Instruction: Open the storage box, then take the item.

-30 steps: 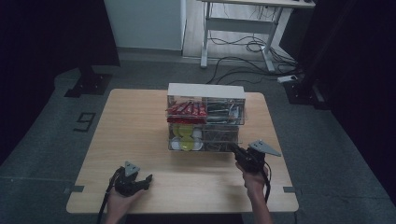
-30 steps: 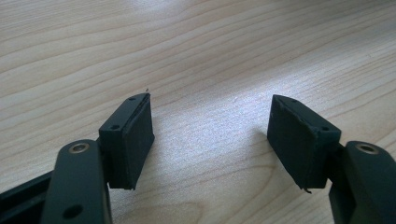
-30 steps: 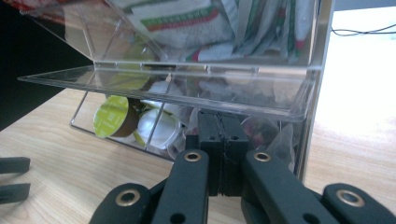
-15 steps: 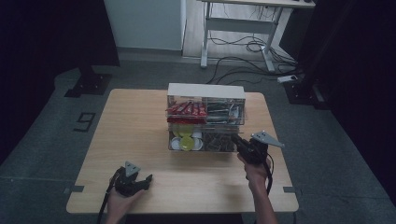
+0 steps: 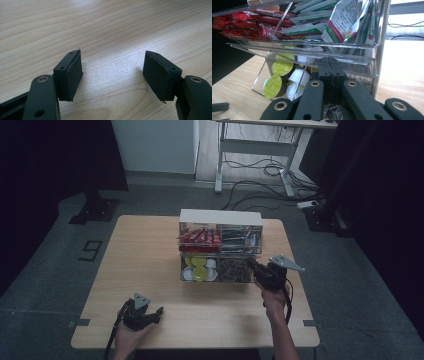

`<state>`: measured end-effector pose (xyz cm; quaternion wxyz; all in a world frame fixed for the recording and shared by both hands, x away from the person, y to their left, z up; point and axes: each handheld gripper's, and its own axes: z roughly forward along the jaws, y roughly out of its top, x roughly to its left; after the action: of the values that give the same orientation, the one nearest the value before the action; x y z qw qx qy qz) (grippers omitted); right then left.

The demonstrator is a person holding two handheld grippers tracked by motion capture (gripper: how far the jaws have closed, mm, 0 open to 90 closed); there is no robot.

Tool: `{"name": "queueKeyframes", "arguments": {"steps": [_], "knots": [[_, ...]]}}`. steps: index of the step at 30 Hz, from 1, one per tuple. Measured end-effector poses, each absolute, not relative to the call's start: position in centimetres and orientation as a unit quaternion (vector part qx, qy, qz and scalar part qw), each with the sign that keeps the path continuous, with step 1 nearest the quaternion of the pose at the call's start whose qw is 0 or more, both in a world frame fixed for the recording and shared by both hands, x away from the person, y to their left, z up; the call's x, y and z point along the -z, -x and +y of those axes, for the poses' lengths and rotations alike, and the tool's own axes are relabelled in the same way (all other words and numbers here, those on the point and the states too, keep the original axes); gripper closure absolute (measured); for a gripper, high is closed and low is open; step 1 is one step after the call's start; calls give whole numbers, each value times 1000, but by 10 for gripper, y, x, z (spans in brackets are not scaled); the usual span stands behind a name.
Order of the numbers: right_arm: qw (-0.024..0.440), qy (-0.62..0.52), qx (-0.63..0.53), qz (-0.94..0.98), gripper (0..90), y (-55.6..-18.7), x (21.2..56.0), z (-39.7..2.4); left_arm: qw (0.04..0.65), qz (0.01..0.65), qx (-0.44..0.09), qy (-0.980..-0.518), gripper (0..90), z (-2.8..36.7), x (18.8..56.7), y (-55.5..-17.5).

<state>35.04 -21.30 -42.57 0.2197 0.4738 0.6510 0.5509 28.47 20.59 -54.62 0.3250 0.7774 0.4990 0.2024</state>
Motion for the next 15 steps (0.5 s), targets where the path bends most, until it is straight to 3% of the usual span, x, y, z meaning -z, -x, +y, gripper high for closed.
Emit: {"name": "queueKeyframes", "arguments": {"steps": [15], "knots": [[226,-471,-548,653,891,-348,427,-212,336,507,-195,-769,324,209,546,-285]]}}
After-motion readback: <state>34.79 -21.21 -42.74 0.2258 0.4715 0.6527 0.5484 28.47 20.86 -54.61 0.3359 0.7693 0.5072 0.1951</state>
